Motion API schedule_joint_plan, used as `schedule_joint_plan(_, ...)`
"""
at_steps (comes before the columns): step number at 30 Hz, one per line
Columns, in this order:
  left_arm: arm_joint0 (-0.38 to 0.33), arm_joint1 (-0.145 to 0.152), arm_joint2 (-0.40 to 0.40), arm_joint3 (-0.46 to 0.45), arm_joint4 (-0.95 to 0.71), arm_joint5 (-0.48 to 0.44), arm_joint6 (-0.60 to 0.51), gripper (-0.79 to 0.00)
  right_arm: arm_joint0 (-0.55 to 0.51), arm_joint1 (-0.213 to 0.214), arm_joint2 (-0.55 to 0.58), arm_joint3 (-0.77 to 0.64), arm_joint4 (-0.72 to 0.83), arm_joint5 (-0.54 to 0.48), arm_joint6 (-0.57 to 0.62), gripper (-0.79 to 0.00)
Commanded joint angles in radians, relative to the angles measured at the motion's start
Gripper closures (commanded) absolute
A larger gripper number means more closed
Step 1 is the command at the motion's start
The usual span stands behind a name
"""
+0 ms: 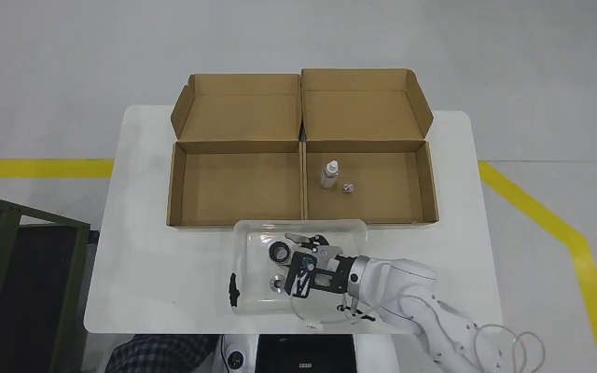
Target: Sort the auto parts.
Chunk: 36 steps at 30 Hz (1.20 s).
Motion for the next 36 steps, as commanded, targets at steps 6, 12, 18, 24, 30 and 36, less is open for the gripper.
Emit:
schedule_joint_plan(6, 0.0, 0.0, 0.0, 0.0, 0.0, 0.0, 0.0, -0.785, 0.033, -0.015, -0.046, 0.061, -0.024, 0.027, -0.01, -0.48)
schedule_joint_plan(12, 0.0, 0.0, 0.0, 0.0, 0.0, 0.0, 0.0, -0.785, 0.056, -0.026, -0.071, 0.103, -0.02, 0.035, -0.01, -0.505)
schedule_joint_plan(18, 0.0, 0.0, 0.0, 0.0, 0.0, 0.0, 0.0, -0.785, 0.083, -0.038, -0.098, 0.149, -0.008, 0.036, -0.009, -0.502)
schedule_joint_plan(24, 0.0, 0.0, 0.0, 0.0, 0.0, 0.0, 0.0, -0.785, 0.11, -0.053, -0.123, 0.202, 0.032, 0.038, -0.014, -0.511)
schedule_joint_plan(30, 0.0, 0.0, 0.0, 0.0, 0.0, 0.0, 0.0, -0.785, 0.134, -0.066, -0.138, 0.247, 0.057, 0.042, -0.024, -0.499)
schedule_joint_plan(36, 0.0, 0.0, 0.0, 0.0, 0.0, 0.0, 0.0, -0.785, 0.147, -0.074, -0.145, 0.271, 0.069, 0.043, -0.028, -0.496)
